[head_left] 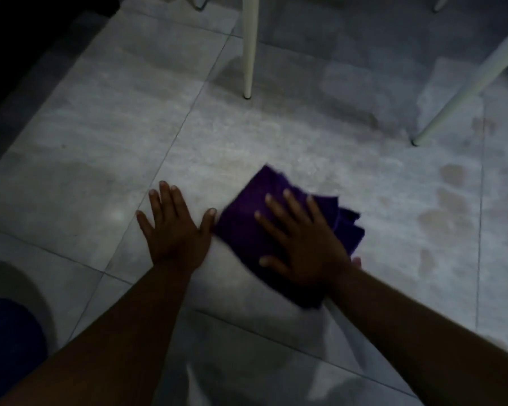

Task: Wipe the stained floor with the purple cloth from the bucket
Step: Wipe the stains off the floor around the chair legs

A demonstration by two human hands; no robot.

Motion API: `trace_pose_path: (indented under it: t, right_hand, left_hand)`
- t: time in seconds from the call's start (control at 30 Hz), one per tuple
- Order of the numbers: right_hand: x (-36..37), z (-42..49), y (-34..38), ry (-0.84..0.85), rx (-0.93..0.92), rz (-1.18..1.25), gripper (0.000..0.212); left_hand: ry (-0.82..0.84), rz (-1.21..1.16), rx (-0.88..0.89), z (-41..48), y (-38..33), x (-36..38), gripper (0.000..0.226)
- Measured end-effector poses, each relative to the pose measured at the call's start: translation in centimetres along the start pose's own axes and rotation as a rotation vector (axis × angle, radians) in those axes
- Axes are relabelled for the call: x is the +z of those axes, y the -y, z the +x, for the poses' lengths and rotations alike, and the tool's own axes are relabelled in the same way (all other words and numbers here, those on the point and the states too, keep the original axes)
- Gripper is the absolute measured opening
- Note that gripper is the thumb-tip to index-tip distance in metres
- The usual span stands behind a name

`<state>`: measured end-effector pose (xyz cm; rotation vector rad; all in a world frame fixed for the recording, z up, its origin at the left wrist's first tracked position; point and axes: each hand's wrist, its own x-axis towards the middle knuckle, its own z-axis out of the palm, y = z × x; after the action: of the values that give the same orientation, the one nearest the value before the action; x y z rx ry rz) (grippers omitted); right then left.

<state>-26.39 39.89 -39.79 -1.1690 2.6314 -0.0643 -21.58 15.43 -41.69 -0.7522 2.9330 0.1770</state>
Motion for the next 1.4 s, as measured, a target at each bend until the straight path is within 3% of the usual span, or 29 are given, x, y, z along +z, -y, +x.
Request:
trace_pose_path:
  t: [0.1,0.27,0.37,0.47,0.53,0.6,0.73,0.83,1.0,1.1,1.4]
  right_hand:
    - [1.9,-6.3,1.2,0.057,-0.209,-0.046,0.078]
    - [1.3,-11.2,-4.5,0.104,-0.377,-0.058,0.076]
    - [0.2,-9.7,-9.9,0.113,-0.199,-0.109,0.079]
    - [-1.2,-6.2,-13.7,0.046,0.191,-0.080,0.080]
    - [-1.5,-2.8,-13.6,-0.022,0.403,-0.014,0.082]
    - [-1.8,0.6,-11.5,-0.055,0.449,0.010,0.083]
    - [-1.3,4.1,-8.4,-0.014,0.008,-0.066,0.083]
    - [-1.9,5.7,-11.7,-0.005,-0.147,-0.104,0.083]
    - [-4.1,8.3,-20.1,-0.035,0.202,-0.055,0.085]
    - [-4.9,9.2,-23.8,-0.038,0.318,-0.030,0.085]
    - [-6.2,11.5,-26.7,-0.086,0.775,0.120,0.090]
  left_hand:
    - [-0.052,0.036,0.119,-0.7,-0.1,0.0,0.078]
    - [-0.031,-0.061,0.392,-2.6,-2.7,0.3,0.074]
    - [-0.042,-0.064,0.397,-2.8,-4.2,0.5,0.070]
    - [-0.095,-0.024,0.381,-2.2,-5.5,0.3,0.065]
    - [-0.092,-0.039,0.385,-0.7,-7.0,0.2,0.066]
    - [-0.084,-0.082,0.368,1.4,-8.9,0.0,0.068]
    - [-0.009,-0.224,0.196,4.0,-10.5,0.0,0.076]
    - [-0.060,-0.116,0.264,3.0,-10.2,0.8,0.083]
    - [-0.046,-0.045,0.251,3.0,-10.8,0.8,0.087]
    - [-0.038,0.027,0.252,3.0,-10.7,0.7,0.083]
    - [-0.029,0.059,0.260,2.8,-10.8,0.5,0.083]
